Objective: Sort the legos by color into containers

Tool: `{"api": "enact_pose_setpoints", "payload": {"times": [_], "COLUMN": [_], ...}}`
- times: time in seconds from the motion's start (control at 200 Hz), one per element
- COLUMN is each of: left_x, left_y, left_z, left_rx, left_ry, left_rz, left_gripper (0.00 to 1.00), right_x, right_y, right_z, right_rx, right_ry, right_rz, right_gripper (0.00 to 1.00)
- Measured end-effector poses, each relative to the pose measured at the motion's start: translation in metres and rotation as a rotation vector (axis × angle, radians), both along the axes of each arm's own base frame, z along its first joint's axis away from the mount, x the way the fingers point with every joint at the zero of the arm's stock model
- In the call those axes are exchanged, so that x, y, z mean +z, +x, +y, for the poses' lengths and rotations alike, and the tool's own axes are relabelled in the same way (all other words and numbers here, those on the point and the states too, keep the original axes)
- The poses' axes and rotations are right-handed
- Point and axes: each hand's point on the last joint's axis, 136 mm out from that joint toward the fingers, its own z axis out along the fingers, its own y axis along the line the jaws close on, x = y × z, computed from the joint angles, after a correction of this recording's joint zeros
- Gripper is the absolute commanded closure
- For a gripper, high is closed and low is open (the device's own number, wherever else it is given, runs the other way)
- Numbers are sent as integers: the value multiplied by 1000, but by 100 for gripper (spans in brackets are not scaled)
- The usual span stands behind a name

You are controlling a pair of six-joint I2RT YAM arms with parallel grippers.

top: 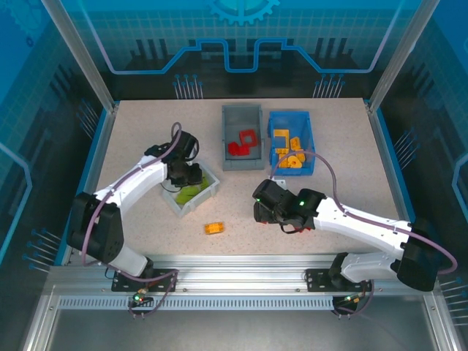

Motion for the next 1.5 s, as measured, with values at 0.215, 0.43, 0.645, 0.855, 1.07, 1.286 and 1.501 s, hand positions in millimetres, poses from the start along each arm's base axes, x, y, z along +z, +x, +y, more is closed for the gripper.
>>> {"api": "enact_pose_setpoints", "payload": {"times": [0.215,0.43,0.645,0.855,1.07,1.286,1.501], "left_x": [-33,-41,-26,-19,-8,2,65], "left_y": [24,68,99,117,125,124,101], "left_z": [-10,2,39,63,62,62,49], "left_rx": [26,105,217,293,294,304,323], "left_ry": [-3,13,19,12,5,-13,-139], "left_rz": [39,12,-51,-74,-99,-113,-221], "left_gripper": [82,83,84,84,84,82,74], "right_x": [0,1,-3,-5,-12,-17,-35], "right_y": [0,0,-2,0,0,-14,-31], "right_z": [0,0,-4,-7,-2,39,88], "right_rx": [0,0,-2,-15,26,353,759], "right_ry": [2,8,0,-1,-27,-87,-192], "right_rz": [-1,-5,1,6,12,-35,-40], "right_gripper": [44,44,44,43,38,31,20]}}
